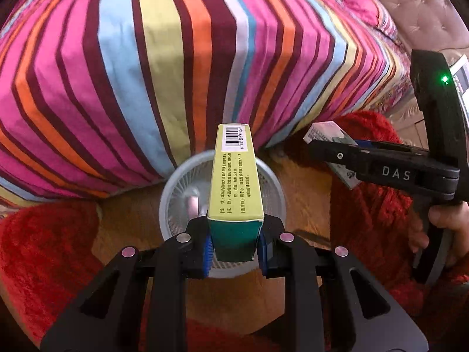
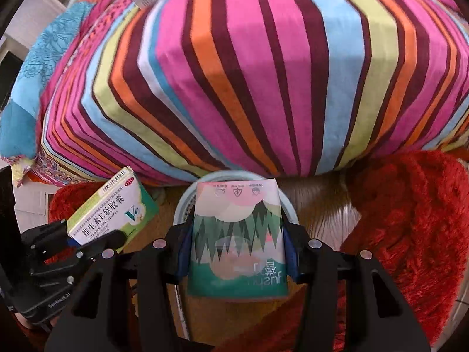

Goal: Collect trash
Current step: 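Carry both items over the wastebasket and open both tools to drop them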

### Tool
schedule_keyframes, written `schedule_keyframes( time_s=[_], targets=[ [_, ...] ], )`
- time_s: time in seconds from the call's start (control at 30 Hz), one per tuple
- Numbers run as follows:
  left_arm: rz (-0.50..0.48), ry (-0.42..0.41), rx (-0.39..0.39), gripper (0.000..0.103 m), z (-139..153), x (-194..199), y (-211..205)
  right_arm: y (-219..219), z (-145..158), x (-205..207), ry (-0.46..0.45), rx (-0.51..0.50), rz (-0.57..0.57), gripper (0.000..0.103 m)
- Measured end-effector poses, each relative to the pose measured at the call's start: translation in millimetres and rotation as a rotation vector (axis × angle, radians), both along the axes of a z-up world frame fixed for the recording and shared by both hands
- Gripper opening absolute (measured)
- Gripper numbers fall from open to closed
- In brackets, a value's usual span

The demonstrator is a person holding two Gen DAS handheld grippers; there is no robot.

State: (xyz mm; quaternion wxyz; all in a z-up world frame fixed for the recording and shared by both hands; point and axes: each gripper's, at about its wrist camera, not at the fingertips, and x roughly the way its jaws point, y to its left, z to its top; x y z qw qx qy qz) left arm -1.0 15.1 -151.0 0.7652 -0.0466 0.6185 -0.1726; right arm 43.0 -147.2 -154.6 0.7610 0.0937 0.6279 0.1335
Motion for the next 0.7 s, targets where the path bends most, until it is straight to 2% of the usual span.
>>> schedule_keyframes(
  time_s=[0.43,0.7],
  targets=[
    [-0.009,0.176,0.016,0.024,-42.1,5.3,-4.1,13.2,-47.4,-4.6,0.196,-0.001,0.026,0.047],
    [0.010,0.277,0.013,0.024,-67.3,9.3,-2.0,14.2,-74.6,0.1,0.307,0.019,-0.010,0.047]
  ],
)
